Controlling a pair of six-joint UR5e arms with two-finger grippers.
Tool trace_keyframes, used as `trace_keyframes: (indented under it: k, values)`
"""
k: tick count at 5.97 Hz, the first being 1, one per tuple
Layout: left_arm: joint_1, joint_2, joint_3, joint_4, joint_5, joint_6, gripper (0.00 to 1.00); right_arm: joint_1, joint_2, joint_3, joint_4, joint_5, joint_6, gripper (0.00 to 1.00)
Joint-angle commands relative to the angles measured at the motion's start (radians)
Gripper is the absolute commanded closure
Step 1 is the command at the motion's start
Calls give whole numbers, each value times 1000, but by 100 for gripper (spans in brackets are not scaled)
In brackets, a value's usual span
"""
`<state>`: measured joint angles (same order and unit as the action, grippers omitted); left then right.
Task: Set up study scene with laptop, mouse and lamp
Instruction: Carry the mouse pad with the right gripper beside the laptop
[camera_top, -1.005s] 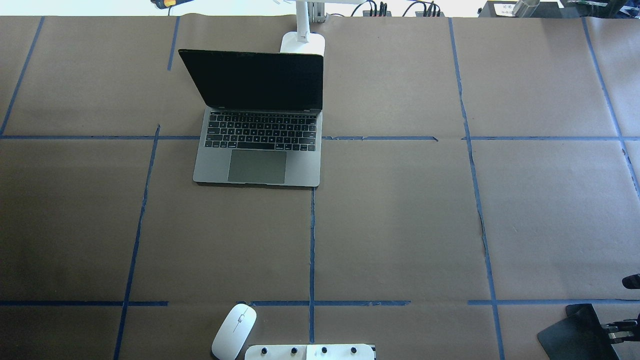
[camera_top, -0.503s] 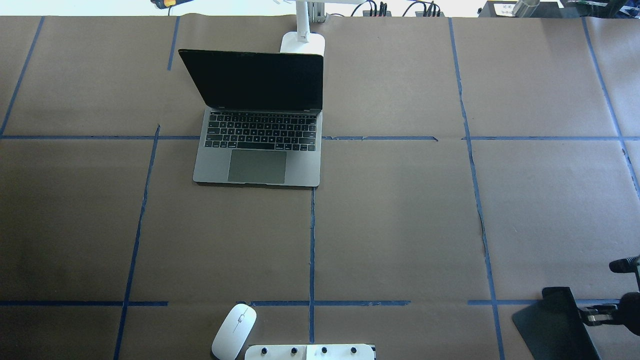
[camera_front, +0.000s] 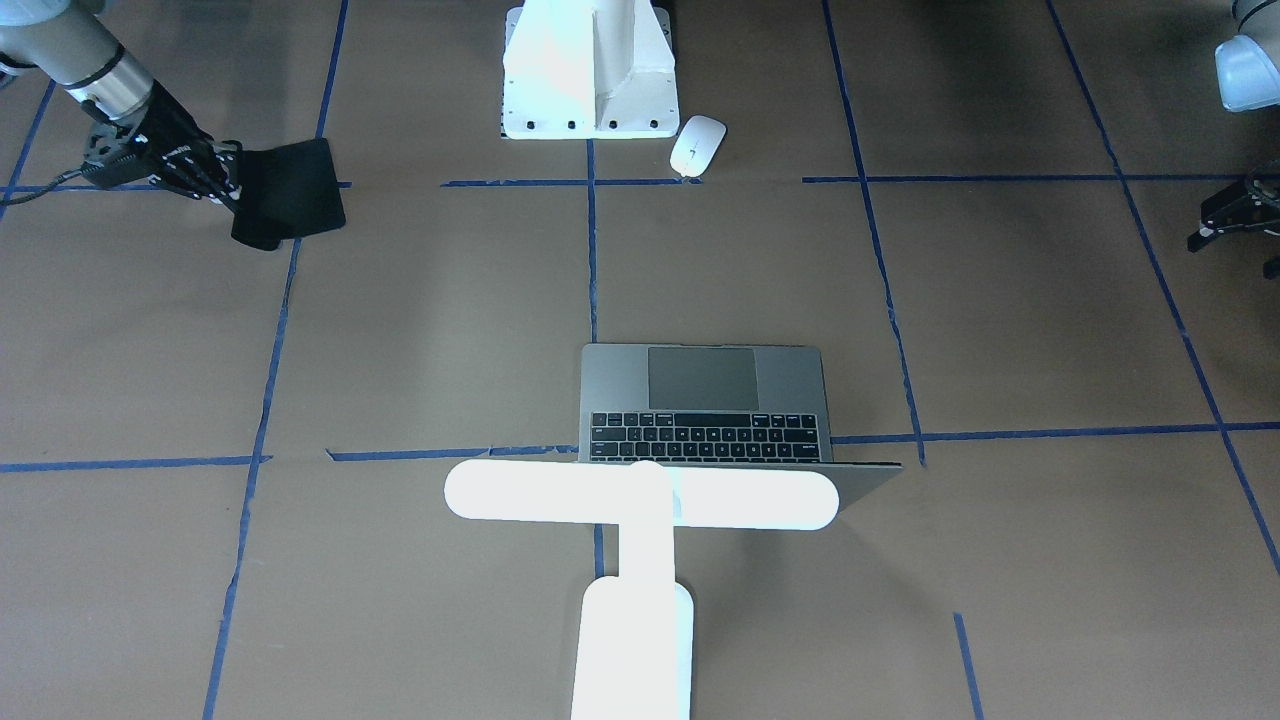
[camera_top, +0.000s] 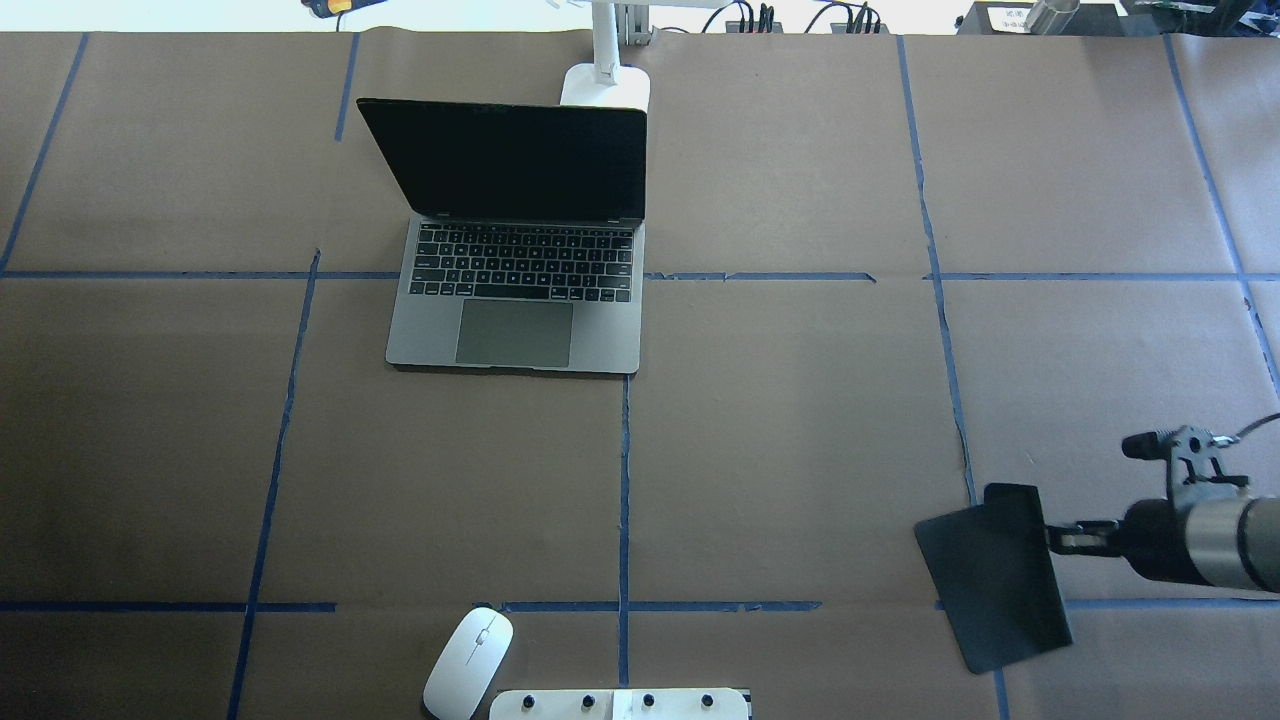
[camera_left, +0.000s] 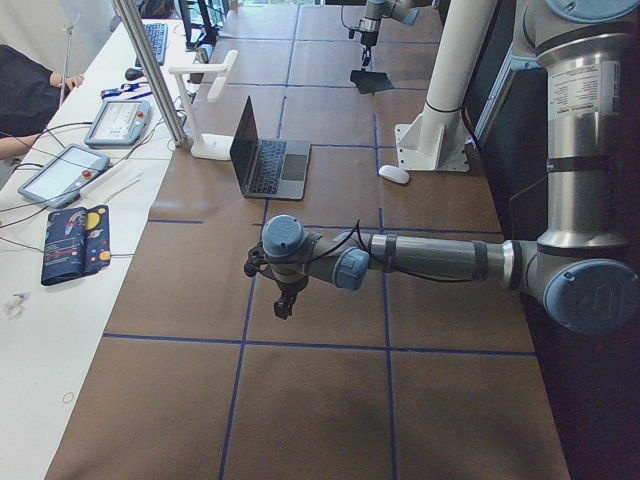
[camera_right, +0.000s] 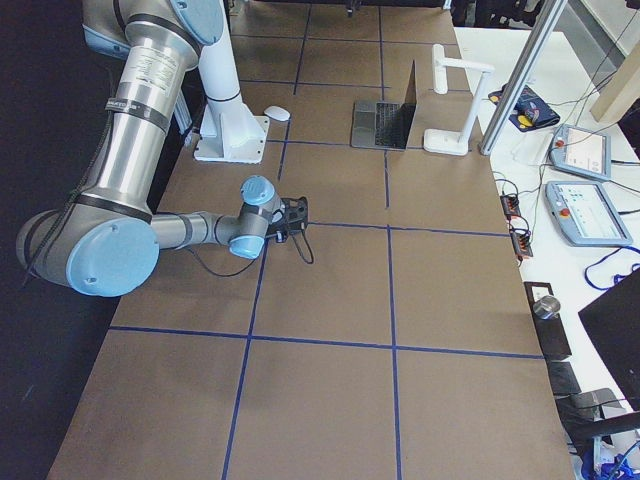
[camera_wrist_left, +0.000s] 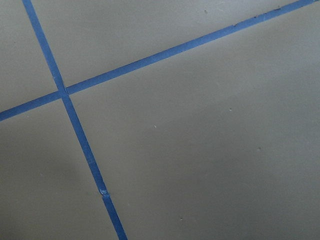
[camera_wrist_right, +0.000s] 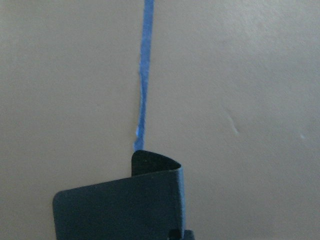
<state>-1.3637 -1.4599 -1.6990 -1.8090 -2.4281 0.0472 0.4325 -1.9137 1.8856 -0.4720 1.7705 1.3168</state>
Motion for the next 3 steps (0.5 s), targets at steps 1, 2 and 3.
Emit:
trace_keyframes:
  k: [1, 2, 3]
  values:
    - [-5, 0, -2, -1, -12, 0, 0, 76, 207, 0, -189, 0, 50, 100]
    - [-17, 0, -4, -1, -19, 0, 0, 106, 355, 0, -383, -2, 102, 100]
    - [-17, -2, -4, -1, -19, -1, 0, 150, 521, -23, -598, -2, 111, 100]
